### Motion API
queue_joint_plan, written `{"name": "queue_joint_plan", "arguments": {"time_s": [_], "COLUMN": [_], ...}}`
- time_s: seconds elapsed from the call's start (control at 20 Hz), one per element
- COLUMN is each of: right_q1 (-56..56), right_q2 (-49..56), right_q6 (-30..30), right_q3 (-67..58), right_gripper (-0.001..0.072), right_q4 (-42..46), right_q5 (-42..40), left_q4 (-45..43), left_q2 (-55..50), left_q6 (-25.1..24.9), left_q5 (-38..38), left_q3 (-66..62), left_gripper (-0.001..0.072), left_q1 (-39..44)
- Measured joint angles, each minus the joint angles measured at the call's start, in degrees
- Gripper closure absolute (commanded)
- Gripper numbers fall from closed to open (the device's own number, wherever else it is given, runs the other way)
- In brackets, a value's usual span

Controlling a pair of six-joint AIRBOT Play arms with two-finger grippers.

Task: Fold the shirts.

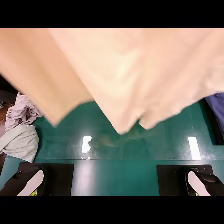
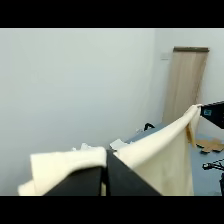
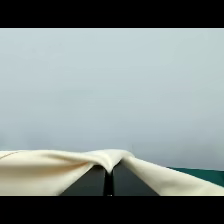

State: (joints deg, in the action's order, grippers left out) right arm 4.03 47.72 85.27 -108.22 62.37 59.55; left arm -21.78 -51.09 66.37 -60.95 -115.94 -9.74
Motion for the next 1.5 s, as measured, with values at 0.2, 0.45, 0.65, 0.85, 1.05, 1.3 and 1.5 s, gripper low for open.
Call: {"name": "queue_joint_plan", "arguments": {"time_s": [0.2, 0.45, 0.65, 0.85, 1.05, 1.3, 1.5], "right_q1": [-1.07, -7.34, -9.22, -9.75, -9.05, -6.62, -4.07], "right_q2": [8.98, 24.0, 34.97, 42.69, 46.95, 48.65, 46.12], "right_q6": [0.63, 2.36, 3.08, 3.3, 3.56, 3.5, 1.4], "right_q3": [-6.75, -1.25, 5.33, 7.8, 6.16, 0.33, -0.31], "right_gripper": [0.0698, 0.0698, 0.0698, 0.0696, 0.0358, 0.0276, 0.0426], "right_q4": [0.37, 1.22, 1.22, 0.76, 1.62, 0.83, 0.68], "right_q5": [9.2, 17.84, 18.27, 12.79, 6.34, 8.46, 19.23], "left_q4": [-9.35, -17.86, -23.87, -24.74, -26.16, -26.88, -29.42], "left_q2": [-3.15, -13.97, -26.91, -38.25, -42.29, -43.34, -41.16], "left_q6": [4.81, 7.89, 8.39, 8.57, 8.55, 8.33, 8.35], "left_q5": [-3.3, -11.67, -12.37, -7.13, -0.46, -4.63, -13.94], "left_q3": [4.9, 17.44, 27.04, 30.21, 30.21, 24.79, 23.45], "left_gripper": [0.0686, 0.0685, 0.0685, 0.0683, 0.0078, 0.0079, 0.0079], "left_q1": [0.0, 1.09, 3.69, 4.79, 4.74, 2.54, -1.6]}}
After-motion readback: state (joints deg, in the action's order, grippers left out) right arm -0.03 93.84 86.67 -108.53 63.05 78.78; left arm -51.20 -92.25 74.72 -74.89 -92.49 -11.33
